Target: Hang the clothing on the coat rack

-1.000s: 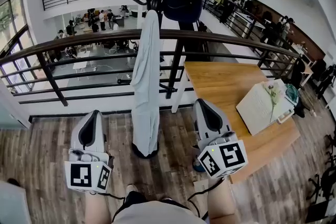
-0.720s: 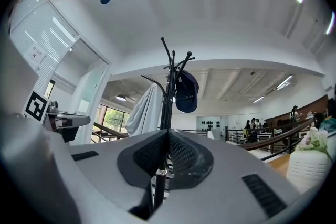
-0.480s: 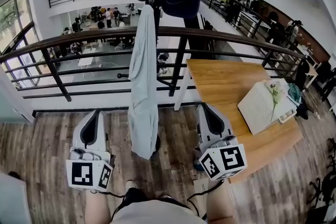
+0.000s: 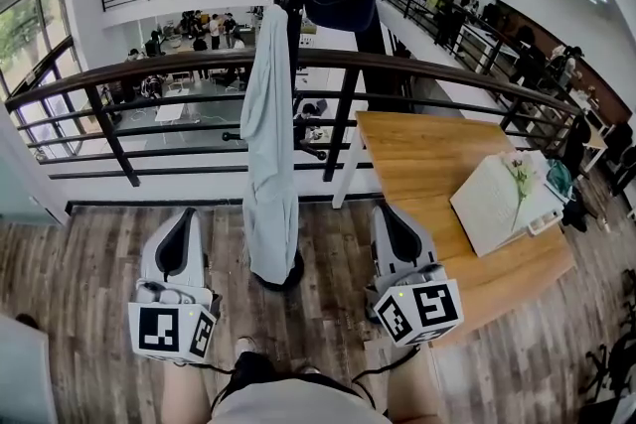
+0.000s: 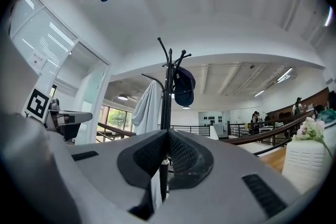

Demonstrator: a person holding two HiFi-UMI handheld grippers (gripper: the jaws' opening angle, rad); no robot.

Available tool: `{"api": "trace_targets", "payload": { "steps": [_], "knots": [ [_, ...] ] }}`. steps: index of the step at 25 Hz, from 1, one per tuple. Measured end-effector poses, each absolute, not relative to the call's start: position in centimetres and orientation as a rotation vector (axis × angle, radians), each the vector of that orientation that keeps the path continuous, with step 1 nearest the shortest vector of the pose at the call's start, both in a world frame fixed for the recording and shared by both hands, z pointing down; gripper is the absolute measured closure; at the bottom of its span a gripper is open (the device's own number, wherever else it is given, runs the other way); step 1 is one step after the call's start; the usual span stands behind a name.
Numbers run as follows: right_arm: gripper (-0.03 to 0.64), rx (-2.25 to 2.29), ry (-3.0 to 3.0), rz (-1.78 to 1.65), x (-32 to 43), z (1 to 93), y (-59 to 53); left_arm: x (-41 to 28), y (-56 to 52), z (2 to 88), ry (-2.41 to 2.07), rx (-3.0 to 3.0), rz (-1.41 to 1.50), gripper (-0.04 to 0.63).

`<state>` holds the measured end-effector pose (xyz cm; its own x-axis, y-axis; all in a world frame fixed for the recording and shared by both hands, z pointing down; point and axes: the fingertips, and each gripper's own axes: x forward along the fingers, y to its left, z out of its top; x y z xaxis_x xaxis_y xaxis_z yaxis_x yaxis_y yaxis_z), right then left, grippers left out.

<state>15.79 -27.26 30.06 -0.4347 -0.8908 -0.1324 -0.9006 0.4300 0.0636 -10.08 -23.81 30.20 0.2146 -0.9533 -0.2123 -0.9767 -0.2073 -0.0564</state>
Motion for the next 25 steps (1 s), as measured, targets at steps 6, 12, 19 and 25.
{"api": "trace_targets", "payload": {
  "steps": [6, 12, 19, 25],
  "knots": [
    [0.617, -1.615, 2.594, 0.189, 16.4, 30.1, -26.5, -9.4, -22.9, 30.3, 1.866, -2.295, 0.19, 0.586],
    [0.617, -1.611, 2.596, 0.181, 17.0, 30.2, -26.1, -8.8, -22.3, 30.5, 1.875, -2.293, 0.19, 0.586],
    [0.617, -1.604, 2.597, 0.175, 17.4, 30.3, -25.9, -8.4, -22.1, 30.6, 1.88, -2.291, 0.189, 0.586],
    [0.617, -1.595, 2.599, 0.168, 17.7, 30.4, -25.8, -8.0, -22.0, 30.7, 1.884, -2.287, 0.191, 0.586]
  ]
}}
